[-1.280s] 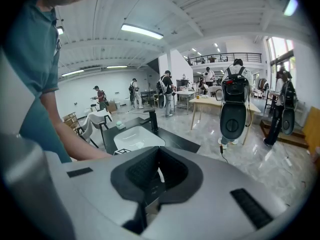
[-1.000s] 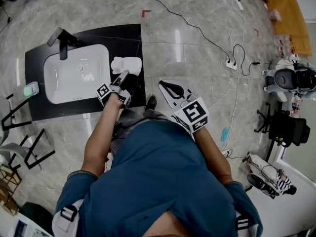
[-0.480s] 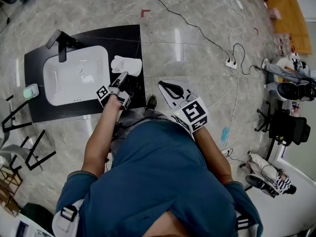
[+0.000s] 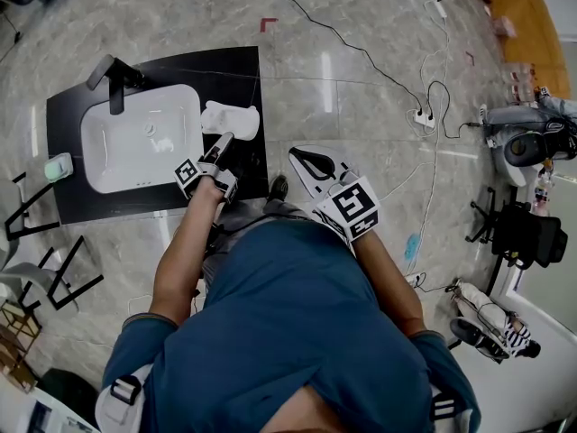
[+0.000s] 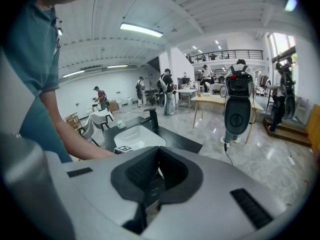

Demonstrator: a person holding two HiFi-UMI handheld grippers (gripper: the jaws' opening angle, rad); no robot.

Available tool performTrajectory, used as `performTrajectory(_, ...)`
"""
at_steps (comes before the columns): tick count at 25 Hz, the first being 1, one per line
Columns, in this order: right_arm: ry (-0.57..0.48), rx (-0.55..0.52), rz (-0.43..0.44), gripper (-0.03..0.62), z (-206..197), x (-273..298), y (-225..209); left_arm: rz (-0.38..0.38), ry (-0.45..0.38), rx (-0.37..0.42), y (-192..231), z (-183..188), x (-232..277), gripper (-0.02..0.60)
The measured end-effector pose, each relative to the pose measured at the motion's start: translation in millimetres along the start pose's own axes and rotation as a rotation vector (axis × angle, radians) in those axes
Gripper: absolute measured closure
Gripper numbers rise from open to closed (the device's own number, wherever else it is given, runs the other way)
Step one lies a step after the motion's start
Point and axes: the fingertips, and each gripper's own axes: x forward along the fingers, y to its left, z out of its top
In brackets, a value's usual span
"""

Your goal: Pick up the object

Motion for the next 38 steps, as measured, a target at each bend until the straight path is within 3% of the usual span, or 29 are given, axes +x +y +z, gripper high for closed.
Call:
performTrajectory(10,-0.017,0.000,0.009,0.580,6.6,6.7,-3.6,-0.036,0.037,0.077,-30.4,-7.5,1.7,0.494)
performTrajectory(19,-0.135,-0.025,0.003,0.580,31.6,4.9,-8.3,-0.096,0.096,0.212,-87.3,-21.0,0.2,0.494)
performTrajectory(31,-0.316,-0.209,-0.020,0.580,73.9,-4.8,-2.3,-0.152,0.114,0.363,-154.7,-29.5,-10.3,0.494)
performTrajectory(38,-0.331,-0.200,-0.022,0.580,77.9,-2.1,-5.1,-0.181,0.122,0.428,-185.5,-37.6,-14.6,0.494)
